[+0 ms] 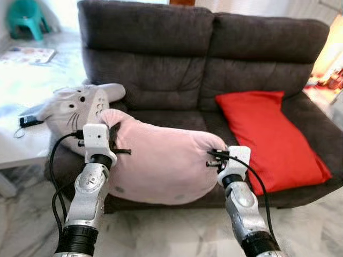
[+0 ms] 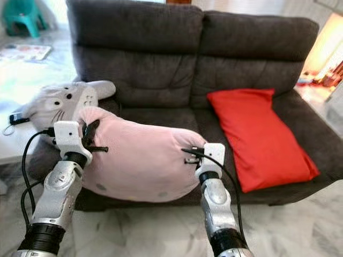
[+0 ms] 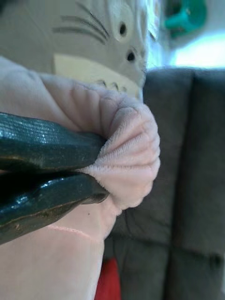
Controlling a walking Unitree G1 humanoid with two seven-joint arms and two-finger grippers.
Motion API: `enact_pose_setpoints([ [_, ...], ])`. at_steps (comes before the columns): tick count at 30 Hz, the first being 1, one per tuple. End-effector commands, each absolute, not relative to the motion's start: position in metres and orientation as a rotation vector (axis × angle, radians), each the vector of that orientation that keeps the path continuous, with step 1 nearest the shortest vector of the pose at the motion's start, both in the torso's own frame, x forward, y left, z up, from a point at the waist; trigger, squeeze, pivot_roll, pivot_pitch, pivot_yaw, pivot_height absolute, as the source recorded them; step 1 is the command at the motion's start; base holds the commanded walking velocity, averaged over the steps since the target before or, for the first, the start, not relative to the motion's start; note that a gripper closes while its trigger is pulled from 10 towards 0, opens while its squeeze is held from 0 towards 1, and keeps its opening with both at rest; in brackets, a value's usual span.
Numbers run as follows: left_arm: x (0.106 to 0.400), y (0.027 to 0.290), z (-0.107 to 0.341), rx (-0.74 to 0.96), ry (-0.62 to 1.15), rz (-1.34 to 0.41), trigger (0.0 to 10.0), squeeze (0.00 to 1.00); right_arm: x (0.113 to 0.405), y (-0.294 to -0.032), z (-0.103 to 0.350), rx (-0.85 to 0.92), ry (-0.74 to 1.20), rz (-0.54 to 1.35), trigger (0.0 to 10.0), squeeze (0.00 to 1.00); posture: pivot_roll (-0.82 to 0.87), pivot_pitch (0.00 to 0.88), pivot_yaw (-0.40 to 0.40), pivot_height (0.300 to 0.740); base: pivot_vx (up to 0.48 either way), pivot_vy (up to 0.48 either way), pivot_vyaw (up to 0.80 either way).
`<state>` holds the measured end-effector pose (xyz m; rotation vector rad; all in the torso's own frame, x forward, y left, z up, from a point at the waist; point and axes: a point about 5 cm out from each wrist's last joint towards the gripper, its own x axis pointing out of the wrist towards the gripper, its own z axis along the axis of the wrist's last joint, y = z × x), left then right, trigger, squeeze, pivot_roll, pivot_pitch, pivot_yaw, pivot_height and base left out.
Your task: Move the pillow to the sofa from floor
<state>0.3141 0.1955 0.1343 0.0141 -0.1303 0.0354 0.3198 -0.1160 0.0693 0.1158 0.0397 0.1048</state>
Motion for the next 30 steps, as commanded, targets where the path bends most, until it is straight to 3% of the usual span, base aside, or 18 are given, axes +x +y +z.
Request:
enact_pose_setpoints([
  [1,0.316,0.189,0.162,0.011,-0.244,0.019,10.0,0.00,0.324,-0.131,0.080,0.116,-0.019,0.055,10.0,0.00,0.19,0.000,-0.098,0.740,0.334,0.000,0.00],
  [30,0.312,0.181,0.156,-0.015,-0.214,-0.001,10.0,0.00,0.326,-0.132,0.085,0.098,-0.040,0.059,10.0,0.00,0.19,0.000,-0.103,0.740,0.012,0.000,0.00],
])
